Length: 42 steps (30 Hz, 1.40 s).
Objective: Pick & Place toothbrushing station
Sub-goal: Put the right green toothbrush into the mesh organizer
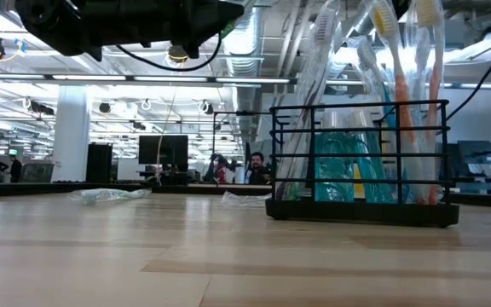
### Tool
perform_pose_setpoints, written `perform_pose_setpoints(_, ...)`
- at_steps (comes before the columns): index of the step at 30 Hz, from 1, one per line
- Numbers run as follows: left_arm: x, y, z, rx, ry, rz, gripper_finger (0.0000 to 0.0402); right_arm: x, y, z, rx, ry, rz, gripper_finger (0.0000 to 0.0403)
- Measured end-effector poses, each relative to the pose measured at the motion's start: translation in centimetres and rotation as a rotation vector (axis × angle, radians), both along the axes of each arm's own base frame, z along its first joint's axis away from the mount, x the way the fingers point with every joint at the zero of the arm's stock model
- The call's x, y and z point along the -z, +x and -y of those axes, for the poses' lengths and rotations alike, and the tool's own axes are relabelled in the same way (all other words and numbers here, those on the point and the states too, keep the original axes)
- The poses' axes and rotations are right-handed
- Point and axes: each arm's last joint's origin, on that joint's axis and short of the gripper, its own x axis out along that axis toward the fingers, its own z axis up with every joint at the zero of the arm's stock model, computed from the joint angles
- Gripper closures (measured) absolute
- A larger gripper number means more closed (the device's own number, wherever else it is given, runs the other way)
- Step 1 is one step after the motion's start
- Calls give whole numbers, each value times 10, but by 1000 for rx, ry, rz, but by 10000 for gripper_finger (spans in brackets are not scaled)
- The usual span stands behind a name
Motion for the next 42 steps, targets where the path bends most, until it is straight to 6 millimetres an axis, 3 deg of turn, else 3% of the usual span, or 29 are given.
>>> perform_pose_setpoints(9, 5, 32, 4, 50, -19, -19, 392, -5, 4, 9, -77, -10, 55, 403)
perform_pose_setpoints(14, 3, 40, 6, 73, -15, -9, 392, -9, 5, 10, -131, -29, 93, 403)
perform_pose_setpoints(18, 1, 41, 8, 88, -16, -3, 392, -10, 6, 13, -115, -45, 106, 392)
perform_pose_setpoints(29, -3, 40, 10, 94, -14, 40, 392, -12, 18, 19, -77, -27, 201, 297)
perform_pose_setpoints(42, -7, 41, 10, 94, -13, 57, 392, -6, 31, 23, -117, -37, 248, 266)
